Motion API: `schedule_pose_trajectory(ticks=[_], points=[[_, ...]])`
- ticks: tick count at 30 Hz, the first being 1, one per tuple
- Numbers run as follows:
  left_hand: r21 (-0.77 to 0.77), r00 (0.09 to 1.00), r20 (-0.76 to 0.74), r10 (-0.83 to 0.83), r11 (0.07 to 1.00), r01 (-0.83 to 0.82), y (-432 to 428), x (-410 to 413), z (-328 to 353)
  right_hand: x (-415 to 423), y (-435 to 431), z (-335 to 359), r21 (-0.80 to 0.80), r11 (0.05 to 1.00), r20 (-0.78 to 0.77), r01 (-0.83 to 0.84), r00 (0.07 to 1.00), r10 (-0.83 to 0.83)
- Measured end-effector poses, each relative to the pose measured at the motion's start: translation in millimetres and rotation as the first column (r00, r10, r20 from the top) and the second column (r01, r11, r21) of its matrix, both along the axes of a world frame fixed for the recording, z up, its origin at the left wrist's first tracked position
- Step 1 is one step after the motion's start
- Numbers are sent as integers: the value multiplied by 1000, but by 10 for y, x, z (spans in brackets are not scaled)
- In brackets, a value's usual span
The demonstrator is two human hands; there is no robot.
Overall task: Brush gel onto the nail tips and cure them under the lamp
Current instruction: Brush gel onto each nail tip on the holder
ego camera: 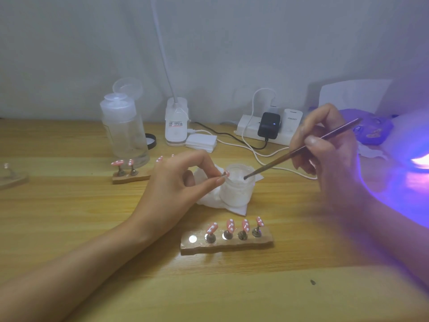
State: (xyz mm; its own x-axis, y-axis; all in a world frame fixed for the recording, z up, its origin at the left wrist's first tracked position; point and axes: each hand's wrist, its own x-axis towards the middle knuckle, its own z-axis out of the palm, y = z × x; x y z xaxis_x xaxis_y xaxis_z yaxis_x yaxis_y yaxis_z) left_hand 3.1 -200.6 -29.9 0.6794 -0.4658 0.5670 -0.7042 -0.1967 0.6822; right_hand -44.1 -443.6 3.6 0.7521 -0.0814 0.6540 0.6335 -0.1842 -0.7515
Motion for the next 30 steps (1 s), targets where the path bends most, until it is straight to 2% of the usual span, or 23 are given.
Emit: schedule_pose_trajectory(ticks=[4, 7, 10, 13, 15, 21, 25, 28, 30], points=[[-7, 1000, 0, -2, 1000, 2, -6, 6, -2, -44, -4, 49, -14, 1000, 87, -8, 996, 9], [-3, 1000, -24, 8, 1000, -8, 2, 14, -27, -30, -47, 93, 50, 996, 57, 69, 996, -72], [-3, 998, -57, 15, 1000, -15, -7, 26, -33, 16, 9, 47, 234, 961, -94, 145, 988, -127], [5, 998, -63, 14, 1000, -14, -16, 25, -26, 45, 138, -84, 393, 907, -290, 152, 956, -35], [6, 998, -57, 12, 1000, -11, -11, 13, -20, 37, 202, -163, 449, 883, -348, 137, 937, 32], [21, 998, -64, 10, 1000, -9, 1, 13, -18, 13, 261, -229, 460, 881, -387, 110, 918, 87], [21, 998, -67, 15, 1000, -13, -2, 12, -18, 20, 260, -226, 426, 893, -411, 148, 911, 44], [26, 998, -63, 25, 999, -23, 6, 6, -16, 16, 237, -239, 457, 865, -430, 205, 903, 12], [24, 998, -61, 22, 999, -21, 6, 3, -12, 7, 242, -243, 464, 867, -408, 181, 913, 28]])
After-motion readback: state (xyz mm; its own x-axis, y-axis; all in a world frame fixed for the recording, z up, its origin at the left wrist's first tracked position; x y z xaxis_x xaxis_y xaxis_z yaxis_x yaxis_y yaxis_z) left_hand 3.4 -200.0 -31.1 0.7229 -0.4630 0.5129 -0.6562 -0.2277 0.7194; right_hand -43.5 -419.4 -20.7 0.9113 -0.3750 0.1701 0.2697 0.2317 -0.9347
